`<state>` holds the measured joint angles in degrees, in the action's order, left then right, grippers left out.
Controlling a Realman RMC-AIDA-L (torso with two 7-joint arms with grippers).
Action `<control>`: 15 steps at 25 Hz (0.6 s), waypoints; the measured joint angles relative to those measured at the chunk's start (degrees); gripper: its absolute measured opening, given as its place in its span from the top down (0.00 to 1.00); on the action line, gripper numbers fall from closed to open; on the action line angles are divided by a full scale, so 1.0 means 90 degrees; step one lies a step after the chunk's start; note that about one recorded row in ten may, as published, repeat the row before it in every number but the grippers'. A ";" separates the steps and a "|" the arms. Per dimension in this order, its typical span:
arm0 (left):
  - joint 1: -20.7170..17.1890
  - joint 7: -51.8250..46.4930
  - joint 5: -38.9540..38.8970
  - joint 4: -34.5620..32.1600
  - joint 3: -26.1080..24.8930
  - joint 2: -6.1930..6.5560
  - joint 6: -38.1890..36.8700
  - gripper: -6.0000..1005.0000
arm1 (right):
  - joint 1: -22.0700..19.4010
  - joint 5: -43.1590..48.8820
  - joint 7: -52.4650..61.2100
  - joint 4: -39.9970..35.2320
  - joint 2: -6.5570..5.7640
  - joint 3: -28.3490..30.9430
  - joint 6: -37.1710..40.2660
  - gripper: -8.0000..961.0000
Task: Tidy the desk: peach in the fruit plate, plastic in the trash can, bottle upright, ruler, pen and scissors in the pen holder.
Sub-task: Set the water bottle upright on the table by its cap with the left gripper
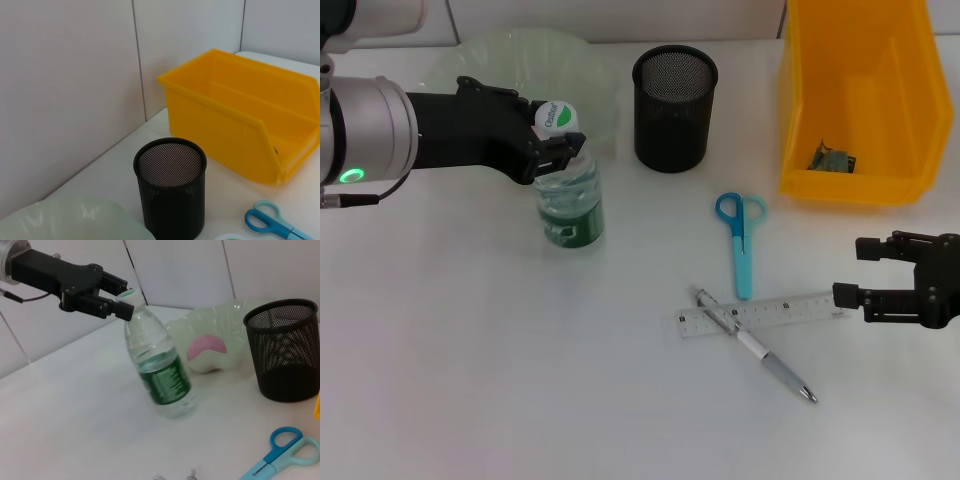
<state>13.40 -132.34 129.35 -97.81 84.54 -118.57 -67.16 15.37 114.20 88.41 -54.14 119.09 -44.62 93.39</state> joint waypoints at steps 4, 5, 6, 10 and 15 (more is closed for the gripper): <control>0.0013 0.0006 -0.0005 0.0000 -0.0016 0.0000 0.0000 0.55 | 0.0038 0.0078 0.0045 0.0000 0.0000 0.0001 0.0002 0.16; 0.0024 0.0007 -0.0005 0.0019 -0.0017 0.0000 0.0000 0.55 | 0.0038 0.0078 0.0045 0.0000 0.0000 0.0001 0.0002 0.16; 0.0027 0.0007 -0.0005 0.0026 -0.0017 0.0000 0.0000 0.56 | 0.0043 0.0091 0.0058 0.0000 0.0000 0.0001 0.0002 0.16; 0.0035 0.0007 -0.0008 0.0041 -0.0007 0.0000 0.0001 0.56 | 0.0049 0.0111 0.0087 0.0000 0.0000 -0.0002 0.0028 0.17; 0.0026 0.0007 -0.0009 0.0040 0.0017 0.0000 0.0005 0.56 | 0.0020 0.0114 0.0114 0.0000 0.0000 -0.0003 0.0053 0.17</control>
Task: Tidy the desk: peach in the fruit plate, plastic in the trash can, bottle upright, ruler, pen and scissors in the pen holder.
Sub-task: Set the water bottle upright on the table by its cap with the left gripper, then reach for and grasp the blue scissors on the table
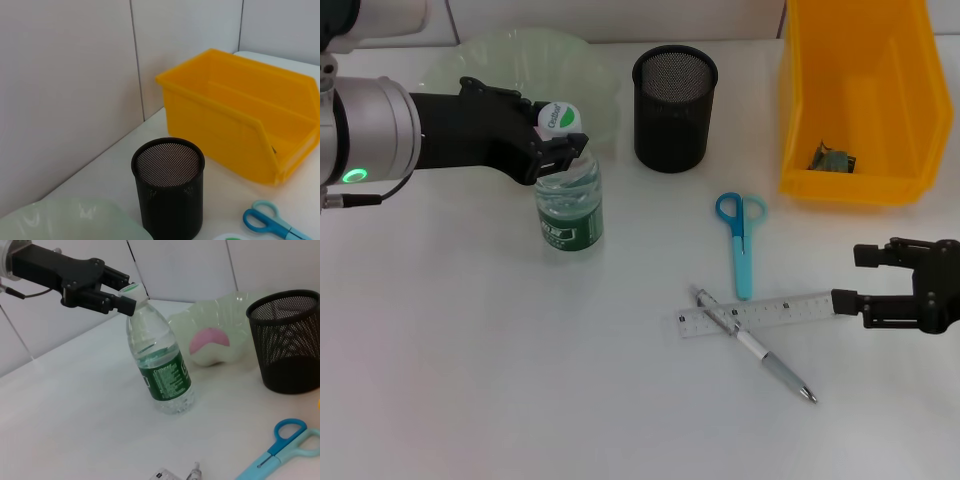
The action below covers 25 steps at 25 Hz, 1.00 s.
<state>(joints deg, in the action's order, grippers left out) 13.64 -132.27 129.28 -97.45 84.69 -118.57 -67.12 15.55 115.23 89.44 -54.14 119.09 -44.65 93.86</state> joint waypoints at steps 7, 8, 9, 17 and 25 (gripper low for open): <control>-0.0004 -0.0012 -0.0034 -0.0038 -0.0011 -0.0002 0.0001 0.56 | -0.0032 0.0009 0.0051 0.0000 0.0002 0.0000 0.0049 0.17; -0.0001 -0.0018 -0.0035 -0.0038 -0.0012 -0.0003 0.0000 0.56 | -0.0035 0.0009 0.0052 0.0000 0.0004 0.0000 0.0051 0.17; 0.0005 -0.0037 -0.0038 -0.0035 -0.0016 -0.0006 0.0003 0.56 | -0.0038 0.0010 0.0052 0.0000 0.0008 0.0000 0.0060 0.17; 0.0054 -0.0012 -0.0202 -0.0043 -0.0105 -0.0001 -0.0025 0.50 | -0.0039 0.0010 0.0063 0.0000 0.0010 0.0001 0.0126 0.17; 0.0137 0.0550 -0.0731 -0.0233 -0.0481 -0.0008 0.0207 0.21 | -0.0005 -0.0004 0.0063 -0.0013 0.0010 0.0057 0.0139 0.17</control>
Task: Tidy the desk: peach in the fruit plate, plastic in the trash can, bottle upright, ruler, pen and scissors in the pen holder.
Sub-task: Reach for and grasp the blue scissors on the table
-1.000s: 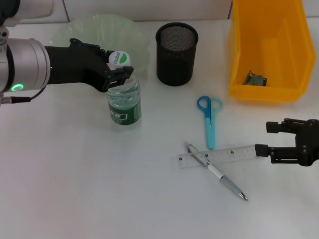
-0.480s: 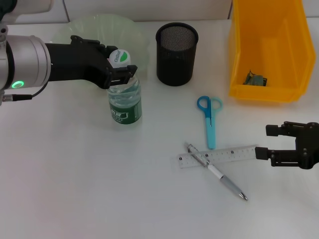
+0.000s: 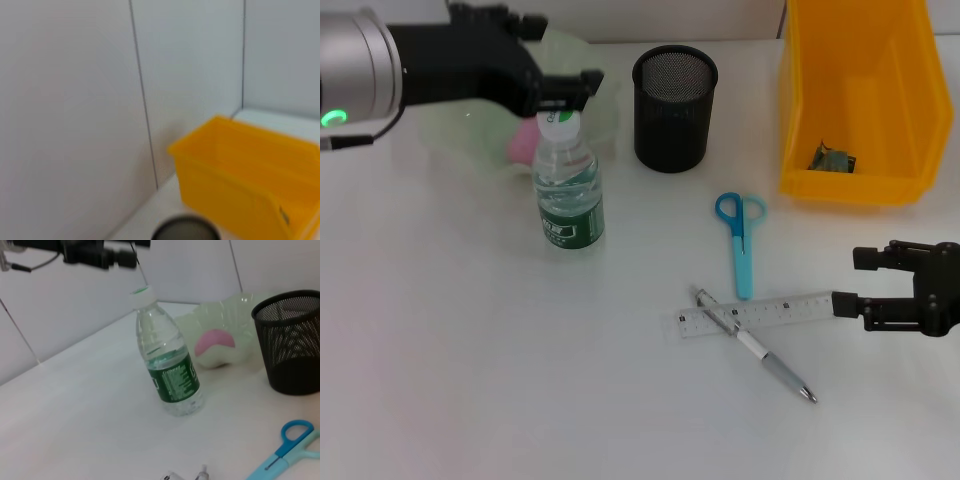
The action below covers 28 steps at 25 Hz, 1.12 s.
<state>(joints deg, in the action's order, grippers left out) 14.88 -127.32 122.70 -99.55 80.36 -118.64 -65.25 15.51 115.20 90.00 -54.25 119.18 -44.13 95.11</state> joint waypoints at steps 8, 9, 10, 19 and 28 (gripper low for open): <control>-0.0051 0.2403 -0.2786 0.0842 -0.0755 0.0015 -0.0483 0.21 | -0.0019 -0.0042 0.0273 -0.0366 0.0012 0.0016 -0.0001 0.17; -0.0023 0.2931 -0.3418 0.1299 -0.1085 0.0016 -0.0991 0.21 | -0.0039 -0.0044 0.0499 -0.0549 0.0014 0.0016 0.0016 0.17; -0.0023 0.2931 -0.3418 0.1299 -0.1085 0.0016 -0.0991 0.21 | -0.0039 -0.0044 0.0499 -0.0549 0.0014 0.0016 0.0016 0.17; 0.0430 0.6036 -0.4906 0.4515 -0.2517 0.0032 -0.4229 0.21 | -0.0258 -0.0057 0.1020 -0.1566 0.0021 0.0193 0.0240 0.17; 0.0444 0.7083 -0.4885 0.5988 -0.2648 0.0080 -0.4416 0.21 | -0.0262 -0.0066 0.1189 -0.1872 -0.0064 0.0498 0.0330 0.17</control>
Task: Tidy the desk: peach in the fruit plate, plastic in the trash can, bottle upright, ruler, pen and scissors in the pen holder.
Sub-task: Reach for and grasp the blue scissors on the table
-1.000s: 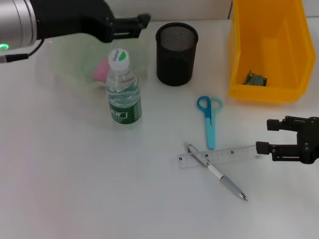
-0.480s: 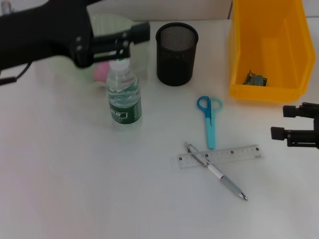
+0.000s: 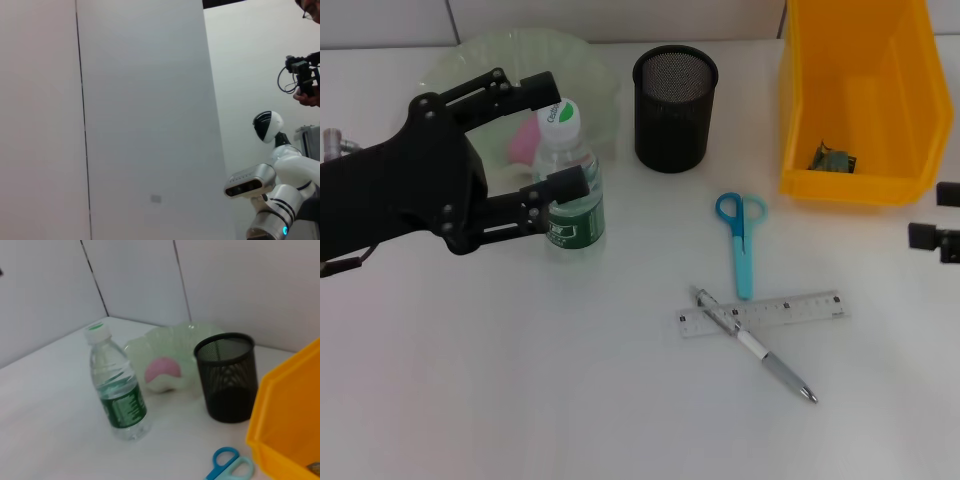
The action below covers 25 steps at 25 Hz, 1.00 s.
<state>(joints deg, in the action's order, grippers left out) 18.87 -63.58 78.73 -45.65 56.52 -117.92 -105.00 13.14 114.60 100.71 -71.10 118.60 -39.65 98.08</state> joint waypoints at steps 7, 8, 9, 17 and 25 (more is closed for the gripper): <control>-0.0083 -0.0204 -0.0001 0.0332 -0.0504 0.0055 -0.0017 0.21 | 0.0241 0.0283 0.0018 0.0041 -0.0081 0.0488 -0.0105 0.17; -0.0083 -0.0204 -0.0001 0.0332 -0.0504 0.0055 -0.0017 0.21 | 0.0269 0.0393 0.0018 -0.0017 -0.0053 0.0490 -0.0141 0.17; -0.0083 -0.0204 -0.0001 0.0332 -0.0504 0.0055 -0.0017 0.21 | 0.0298 0.0495 0.0019 -0.0060 -0.0022 0.0489 -0.0200 0.17; -0.0015 -0.0346 0.0467 0.0355 -0.0526 0.0058 0.0122 0.21 | 0.0533 0.0793 0.0794 -0.0311 0.0032 0.0471 -0.0301 0.17; -0.0167 0.0163 0.1101 0.0469 -0.0484 -0.0038 0.0128 0.21 | 0.0640 0.0966 0.2540 -0.1157 -0.0009 0.0278 -0.0047 0.17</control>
<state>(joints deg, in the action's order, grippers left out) 17.37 -62.11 88.64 -41.43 52.17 -118.26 -103.85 18.90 123.29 123.57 -81.51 118.52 -37.15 97.65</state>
